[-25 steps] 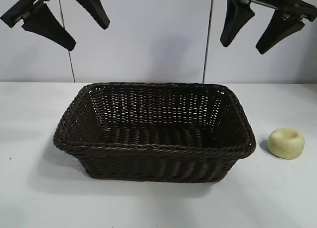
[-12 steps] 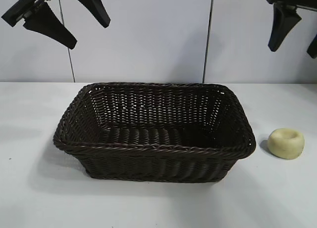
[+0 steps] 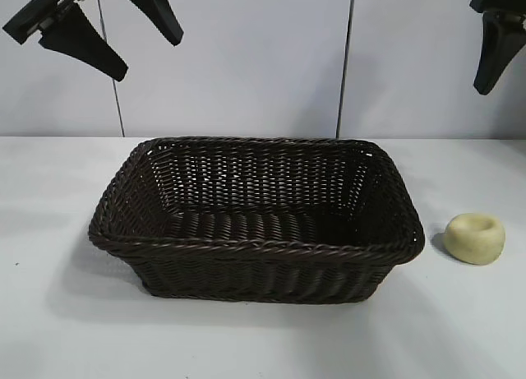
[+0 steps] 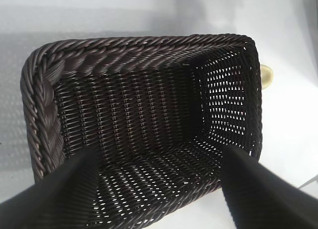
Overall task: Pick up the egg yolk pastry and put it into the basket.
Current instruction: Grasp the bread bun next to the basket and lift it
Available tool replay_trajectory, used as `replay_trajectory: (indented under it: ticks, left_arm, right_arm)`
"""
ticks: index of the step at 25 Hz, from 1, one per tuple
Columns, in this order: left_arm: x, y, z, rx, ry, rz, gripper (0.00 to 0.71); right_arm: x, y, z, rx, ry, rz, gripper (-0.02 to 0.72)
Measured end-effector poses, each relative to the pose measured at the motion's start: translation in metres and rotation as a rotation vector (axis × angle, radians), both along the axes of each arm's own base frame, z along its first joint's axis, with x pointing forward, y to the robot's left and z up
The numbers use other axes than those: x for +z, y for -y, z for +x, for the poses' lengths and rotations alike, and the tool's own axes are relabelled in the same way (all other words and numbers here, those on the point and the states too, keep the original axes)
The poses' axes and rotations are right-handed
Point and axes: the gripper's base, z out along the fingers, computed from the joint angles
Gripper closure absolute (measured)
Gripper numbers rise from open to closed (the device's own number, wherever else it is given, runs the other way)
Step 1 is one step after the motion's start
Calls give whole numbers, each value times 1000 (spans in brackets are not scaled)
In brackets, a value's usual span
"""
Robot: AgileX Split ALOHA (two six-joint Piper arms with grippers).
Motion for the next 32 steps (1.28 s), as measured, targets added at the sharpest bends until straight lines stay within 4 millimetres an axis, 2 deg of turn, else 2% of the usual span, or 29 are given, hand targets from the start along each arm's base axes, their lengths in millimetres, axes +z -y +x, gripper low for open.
replay_trajectory:
  ticks: [6,13,19,25,27,32]
  left_arm:
    - [0,0,0,2,4,-1,203]
    - [0,0,1,3,5,-1,203]
    - [0,0,1,5,7,-1,203]
    - [0,0,1,8,12,-2,203]
    - [0,0,1,8,12,-2,203]
    - [0,0,1,8,12,-2,203]
  right_arm:
    - [-51,1,18,0,-132,8,164]
    - [-101,0,29,-9,-255,32,164]
    - [-129,-1,33,-14,-317,46,164]
    - [-146,-1,33,-16,-358,51,167]
    - [-151,-1,32,-16,-372,51,209]
    - [-154,-1,32,-15,-368,51,468]
